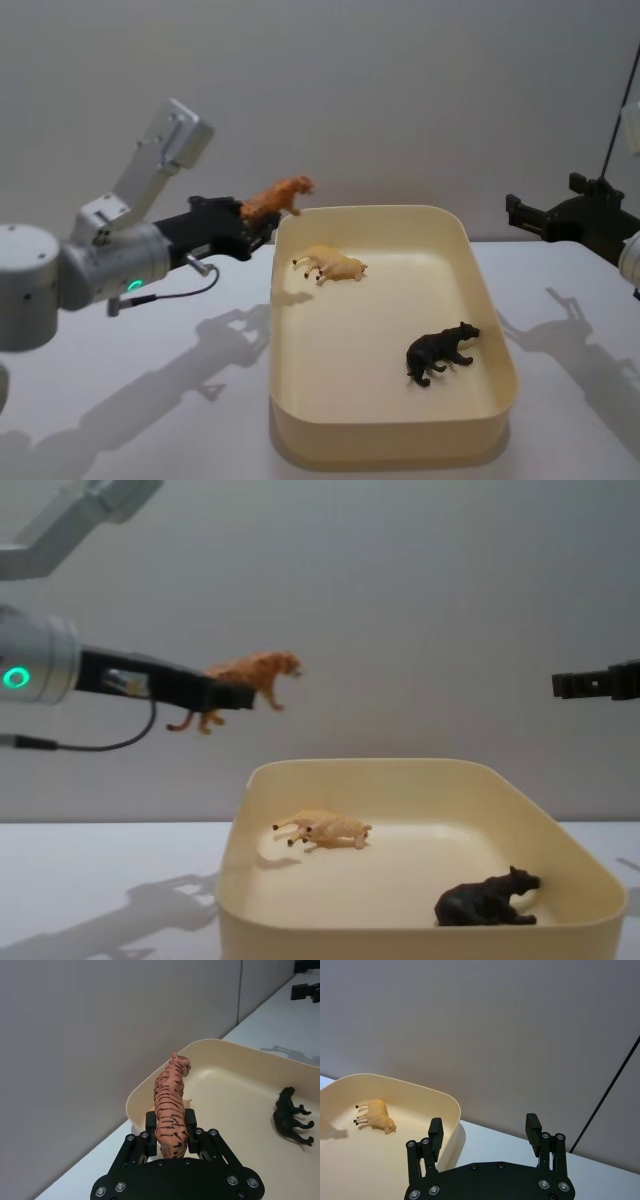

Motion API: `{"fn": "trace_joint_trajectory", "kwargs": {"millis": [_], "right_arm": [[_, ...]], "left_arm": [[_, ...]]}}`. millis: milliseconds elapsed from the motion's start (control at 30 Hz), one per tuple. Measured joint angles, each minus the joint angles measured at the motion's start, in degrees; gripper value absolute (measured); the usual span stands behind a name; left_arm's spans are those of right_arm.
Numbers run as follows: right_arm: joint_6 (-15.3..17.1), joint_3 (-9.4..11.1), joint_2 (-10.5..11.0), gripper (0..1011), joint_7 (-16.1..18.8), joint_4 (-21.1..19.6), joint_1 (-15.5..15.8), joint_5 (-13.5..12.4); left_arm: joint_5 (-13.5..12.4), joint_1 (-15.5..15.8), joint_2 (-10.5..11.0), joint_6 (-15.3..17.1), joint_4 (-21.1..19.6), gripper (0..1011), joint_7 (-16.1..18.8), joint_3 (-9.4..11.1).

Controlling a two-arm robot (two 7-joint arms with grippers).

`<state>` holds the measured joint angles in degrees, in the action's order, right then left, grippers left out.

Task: Pick up the toy alternately with two hands and place it into the central storage box.

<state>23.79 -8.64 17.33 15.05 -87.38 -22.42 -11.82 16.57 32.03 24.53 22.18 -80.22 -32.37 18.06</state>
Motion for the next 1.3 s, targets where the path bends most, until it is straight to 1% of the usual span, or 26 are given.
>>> {"fn": "trace_joint_trajectory", "kwargs": {"millis": [33, 67, 100, 133, 200, 233, 267, 300, 333, 433, 667, 733, 800, 833, 900, 933, 967, 1067, 1167, 1200, 1300], "right_arm": [[0.0, 0.0, 0.0, 1001, 0.0, 0.0, 0.0, 0.0], [0.0, 0.0, 0.0, 1001, 0.0, 0.0, 0.0, 0.0], [0.0, 0.0, 0.0, 1001, 0.0, 0.0, 0.0, 0.0], [0.0, 0.0, 0.0, 1001, 0.0, 0.0, 0.0, 0.0], [0.0, 0.0, 0.0, 1001, 0.0, 0.0, 0.0, 0.0], [0.0, 0.0, 0.0, 1001, 0.0, 0.0, 0.0, 0.0], [0.0, 0.0, 0.0, 1000, 0.0, 0.0, 0.0, 0.0], [0.0, 0.0, 0.0, 1001, 0.0, 0.0, 0.0, 0.0], [0.0, 0.0, 0.0, 1001, 0.0, 0.0, 0.0, 0.0], [0.0, 0.0, 0.0, 1001, 0.0, 0.0, 0.0, 0.0], [0.0, 0.0, 0.0, 1001, 0.0, 0.0, 0.0, 0.0], [0.0, 0.0, 0.0, 1001, 0.0, 0.0, 0.0, 0.0], [0.0, 0.0, 0.0, 1001, 0.0, 0.0, 0.0, 0.0], [0.0, 0.0, 0.0, 1001, 0.0, 0.0, 0.0, 0.0], [0.0, 0.0, 0.0, 1001, 0.0, 0.0, 0.0, 0.0], [0.0, 0.0, 0.0, 1001, 0.0, 0.0, 0.0, 0.0], [0.0, 0.0, 0.0, 1001, 0.0, 0.0, 0.0, 0.0], [0.0, 0.0, 0.0, 1001, 0.0, 0.0, 0.0, 0.0], [0.0, 0.0, 0.0, 1001, 0.0, 0.0, 0.0, 0.0], [0.0, 0.0, 0.0, 1001, 0.0, 0.0, 0.0, 0.0], [0.0, 0.0, 0.0, 1001, 0.0, 0.0, 0.0, 0.0]], "left_arm": [[-0.4, 0.5, -0.2, 0.0, 0.4, 293, -0.7, 0.1], [-1.3, 1.5, -0.7, 0.0, 1.4, 294, -2.4, 0.4], [-1.7, 2.0, -0.9, 0.0, 1.9, 293, -3.1, 0.6], [-2.6, 3.2, -1.5, 0.0, 3.1, 294, -4.6, 0.9], [-3.5, 4.2, -2.0, 0.0, 4.2, 294, -6.2, 1.2], [-4.6, 5.4, -2.6, -0.2, 5.3, 294, -8.0, 1.6], [-5.0, 5.8, -2.7, -0.3, 6.0, 294, -8.8, 1.7], [-6.0, 7.0, -3.3, -0.6, 7.4, 293, -10.6, 2.1], [-6.0, 7.0, -3.3, -0.6, 7.4, 293, -10.6, 2.1], [-8.3, 9.7, -4.7, -1.3, 10.7, 294, -14.4, 3.0], [-11.6, 14.2, -7.0, -2.8, 16.8, 296, -19.8, 4.5], [-12.1, 15.0, -7.4, -3.0, 17.8, 334, -20.6, 4.7], [-12.8, 15.8, -7.9, -3.3, 19.0, 414, -21.6, 5.0], [-13.0, 16.1, -8.0, -3.4, 19.4, 435, -21.9, 5.1], [-13.5, 16.9, -8.4, -3.7, 20.4, 515, -22.8, 5.4], [-13.6, 17.0, -8.5, -3.7, 20.7, 532, -22.9, 5.4], [-13.9, 17.4, -8.7, -3.9, 21.2, 577, -23.4, 5.6], [-14.4, 18.1, -9.1, -4.1, 22.1, 674, -24.1, 5.8], [-14.6, 18.5, -9.3, -4.2, 22.6, 731, -24.5, 5.9], [-14.8, 18.7, -9.4, -4.3, 22.9, 788, -24.8, 6.0], [-14.9, 18.9, -9.5, -4.4, 23.3, 864, -25.0, 6.1]]}}
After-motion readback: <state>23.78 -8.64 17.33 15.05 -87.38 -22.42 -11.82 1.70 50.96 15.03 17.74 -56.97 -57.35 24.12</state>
